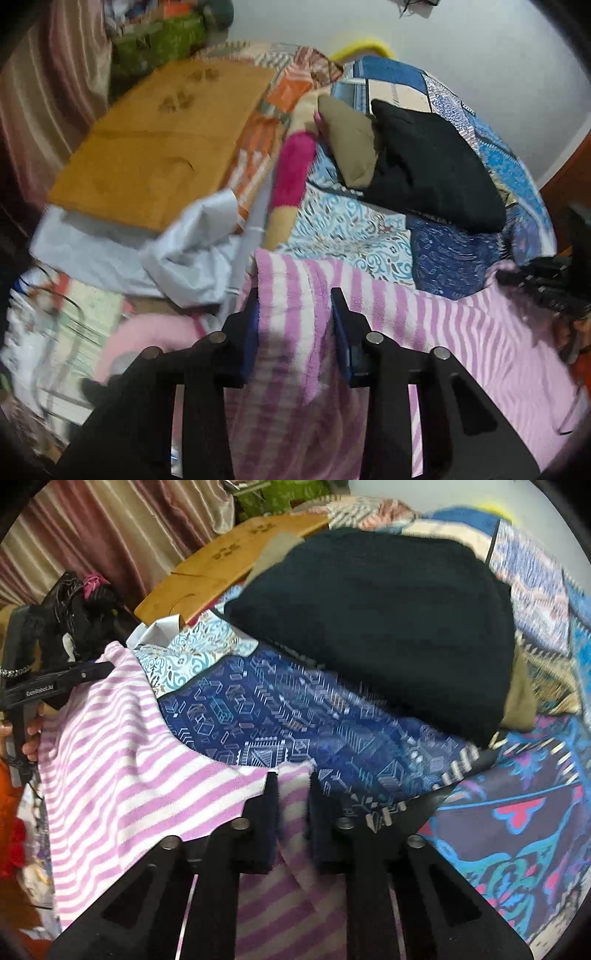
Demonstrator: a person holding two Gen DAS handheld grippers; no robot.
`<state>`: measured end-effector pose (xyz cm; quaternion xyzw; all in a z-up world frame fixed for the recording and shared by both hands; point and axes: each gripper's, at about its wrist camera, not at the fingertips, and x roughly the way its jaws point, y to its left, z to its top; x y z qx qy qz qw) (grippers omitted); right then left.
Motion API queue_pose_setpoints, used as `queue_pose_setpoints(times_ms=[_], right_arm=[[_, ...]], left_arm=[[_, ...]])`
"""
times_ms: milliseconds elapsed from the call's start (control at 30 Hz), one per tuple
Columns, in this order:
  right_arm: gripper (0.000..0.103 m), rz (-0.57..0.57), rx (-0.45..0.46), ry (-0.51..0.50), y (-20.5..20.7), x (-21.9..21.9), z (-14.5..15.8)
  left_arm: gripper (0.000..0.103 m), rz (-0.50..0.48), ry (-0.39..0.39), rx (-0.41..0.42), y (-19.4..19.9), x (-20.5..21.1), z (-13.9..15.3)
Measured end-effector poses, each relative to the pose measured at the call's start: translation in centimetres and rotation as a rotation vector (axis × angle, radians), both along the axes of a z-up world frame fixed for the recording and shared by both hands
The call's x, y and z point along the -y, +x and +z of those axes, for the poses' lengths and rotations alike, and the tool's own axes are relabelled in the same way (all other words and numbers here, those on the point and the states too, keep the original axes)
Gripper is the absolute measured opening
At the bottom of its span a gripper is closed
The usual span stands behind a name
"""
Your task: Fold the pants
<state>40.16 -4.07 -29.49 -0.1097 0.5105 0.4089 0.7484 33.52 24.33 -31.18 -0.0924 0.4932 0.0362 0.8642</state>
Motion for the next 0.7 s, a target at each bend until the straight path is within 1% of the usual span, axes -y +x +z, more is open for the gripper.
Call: queue_pose_setpoints(times_ms=[33,67,100,133,200,267,333,400,467,500,567,633,700], right_arm=[[0.008,-0.003,0.033,-0.001,-0.2,0.1,0.5],[0.008,-0.008,0.065,-0.002,-0.4,0.2,0.9],[0.007,-0.019,0.103,-0.008,-0.6,0.4,1.4],[0.007,-0.026,0.123,-0.014,-0.4,0.5,1.6],[0.007,-0.042,0.162,-0.042,-0.2,0.6,1.8],[0.007,-0.05,0.178,-0.084,0.2,-0.1,1.3],[0.007,-0.043,0.182,-0.112,0.7,-0.5,1.3],[0.007,-0.073,0.18,-0.106,0.5,0.2,1.9],[0.018,-0.122,0.17,-0.088,-0.1,1.5,3.3],[0.02,-0.138,0.169,-0.072,-0.6,2.4,4.1],[0.03,-0.167,0.181,-0.049,-1.5,4.2,5.6],[0.037,-0.193,0.205,-0.023,-3.1,6.7,7.3],[0.039,-0.228,0.221,0.0,-5.0,9.5,8.9]], left_arm=[[0.023,0.001,0.031,0.014,-0.3,0.2,0.5],[0.022,0.001,0.07,0.031,-0.8,0.5,1.1],[0.022,0.007,0.092,0.042,-1.1,0.5,1.5],[0.022,0.012,0.108,0.046,-1.4,0.3,1.8],[0.022,0.011,0.113,0.032,-1.5,-0.1,1.7],[0.025,0.006,0.113,-0.003,-1.1,-0.3,0.9],[0.037,0.012,0.118,-0.033,-0.6,-0.6,0.5],[0.038,0.043,0.101,-0.01,-1.1,-1.3,1.6],[0.041,0.069,0.093,0.032,-2.2,-1.8,3.1],[0.045,0.079,0.081,0.054,-3.2,-2.3,4.0],[0.048,0.086,0.062,0.075,-4.6,-2.7,5.0],[0.051,0.09,0.058,0.082,-6.6,-3.0,5.6],[0.054,0.091,0.045,0.073,-8.0,-3.0,5.3]])
